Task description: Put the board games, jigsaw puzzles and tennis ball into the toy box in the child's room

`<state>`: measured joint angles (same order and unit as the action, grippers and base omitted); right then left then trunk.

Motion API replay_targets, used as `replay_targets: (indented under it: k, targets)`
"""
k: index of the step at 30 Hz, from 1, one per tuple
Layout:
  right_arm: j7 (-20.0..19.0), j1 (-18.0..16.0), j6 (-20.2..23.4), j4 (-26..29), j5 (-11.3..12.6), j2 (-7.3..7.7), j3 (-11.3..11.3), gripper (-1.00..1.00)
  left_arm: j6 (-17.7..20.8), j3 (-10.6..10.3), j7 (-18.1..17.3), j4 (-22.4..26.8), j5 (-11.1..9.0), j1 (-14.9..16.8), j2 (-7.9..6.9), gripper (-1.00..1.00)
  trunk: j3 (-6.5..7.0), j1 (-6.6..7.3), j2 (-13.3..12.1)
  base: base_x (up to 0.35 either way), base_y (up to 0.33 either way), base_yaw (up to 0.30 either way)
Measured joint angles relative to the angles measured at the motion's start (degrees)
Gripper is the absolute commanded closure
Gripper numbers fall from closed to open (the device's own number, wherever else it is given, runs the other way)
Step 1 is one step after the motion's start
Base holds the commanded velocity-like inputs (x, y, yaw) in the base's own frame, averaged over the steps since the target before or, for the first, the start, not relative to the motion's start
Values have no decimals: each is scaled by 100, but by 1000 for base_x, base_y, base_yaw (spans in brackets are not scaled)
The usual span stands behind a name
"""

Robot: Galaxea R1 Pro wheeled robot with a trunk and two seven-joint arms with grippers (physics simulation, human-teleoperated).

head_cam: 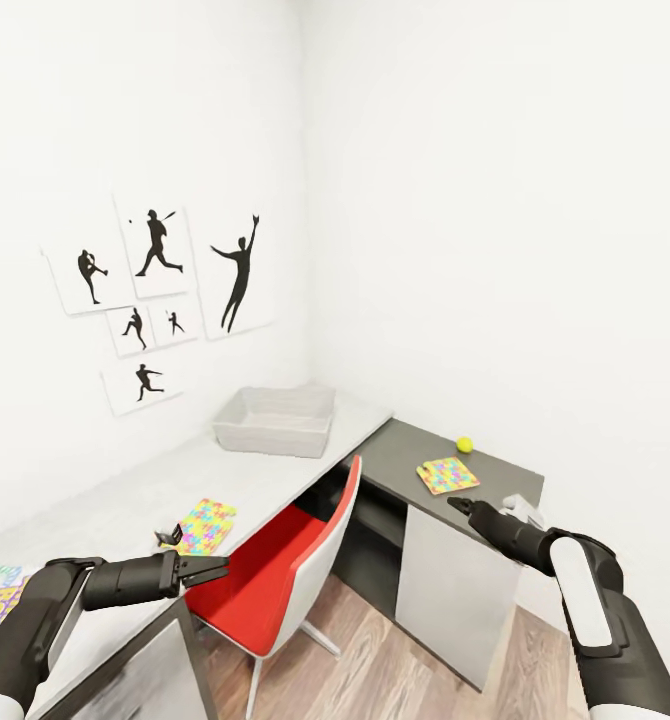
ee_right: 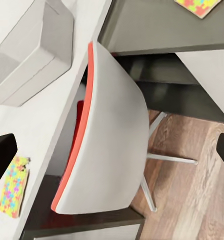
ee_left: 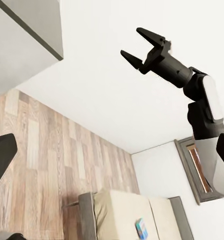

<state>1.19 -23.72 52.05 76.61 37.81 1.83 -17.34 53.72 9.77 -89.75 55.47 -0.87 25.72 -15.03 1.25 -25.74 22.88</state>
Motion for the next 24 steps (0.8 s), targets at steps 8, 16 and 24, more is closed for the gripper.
replay_targets:
  k: [8,16,24]
  targets:
    - [-4,1,4,20,-7,-2,6,-100,-1,-1,0,-1,0,1,3,-100,10,0,0,246,-245,221]
    - [-8,1,9,31,-8,-1,7,-100,-1,-4,0,-2,1,2,2,-100,11,0,0,243,-245,34]
    - [-8,1,9,36,-13,1,18,-100,-1,-7,0,-2,1,2,7,-100,11,0,0,229,-237,3]
